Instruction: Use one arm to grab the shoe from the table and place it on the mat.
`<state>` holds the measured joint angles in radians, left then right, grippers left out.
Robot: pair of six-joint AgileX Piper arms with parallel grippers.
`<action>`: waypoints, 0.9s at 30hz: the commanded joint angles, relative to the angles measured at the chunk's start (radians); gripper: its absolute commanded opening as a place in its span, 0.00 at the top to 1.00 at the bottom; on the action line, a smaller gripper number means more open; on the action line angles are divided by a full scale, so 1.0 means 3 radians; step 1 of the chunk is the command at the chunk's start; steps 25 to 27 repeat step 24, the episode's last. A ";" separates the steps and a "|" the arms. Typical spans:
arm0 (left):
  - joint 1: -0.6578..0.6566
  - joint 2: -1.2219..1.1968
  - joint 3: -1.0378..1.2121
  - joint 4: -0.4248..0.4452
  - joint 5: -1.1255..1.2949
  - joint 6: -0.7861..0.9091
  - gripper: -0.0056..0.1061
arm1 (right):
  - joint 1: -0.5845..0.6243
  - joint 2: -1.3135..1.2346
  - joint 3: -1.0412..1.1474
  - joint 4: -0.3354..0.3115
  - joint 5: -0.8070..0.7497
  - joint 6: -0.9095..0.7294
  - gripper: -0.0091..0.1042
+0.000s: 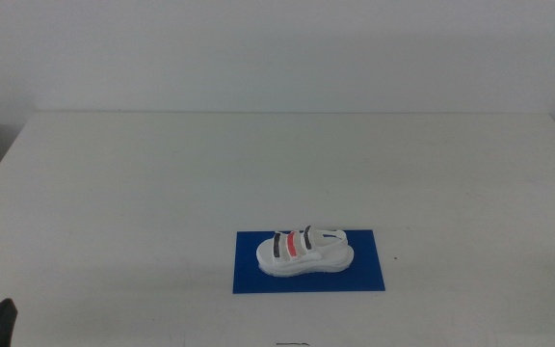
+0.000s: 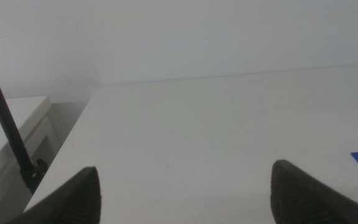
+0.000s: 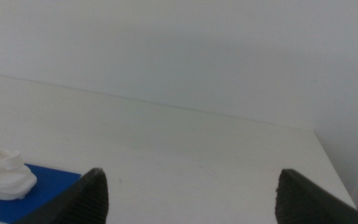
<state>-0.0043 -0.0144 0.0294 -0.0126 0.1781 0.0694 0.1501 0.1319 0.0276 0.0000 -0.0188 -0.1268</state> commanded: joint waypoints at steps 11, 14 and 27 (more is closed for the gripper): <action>-0.0012 -0.0062 -0.0011 -0.0029 -0.0278 -0.0051 0.11 | -0.0020 -0.0391 -0.0056 -0.0055 -0.0195 -0.0019 0.19; -0.0012 -0.0062 -0.0011 -0.0029 -0.0278 -0.0051 0.11 | -0.0020 -0.0494 -0.0056 -0.0055 0.0013 -0.0019 0.19; -0.0012 -0.0062 -0.0011 -0.0029 -0.0278 -0.0051 0.11 | -0.0016 -0.0547 -0.0056 -0.0041 0.0278 -0.0019 0.19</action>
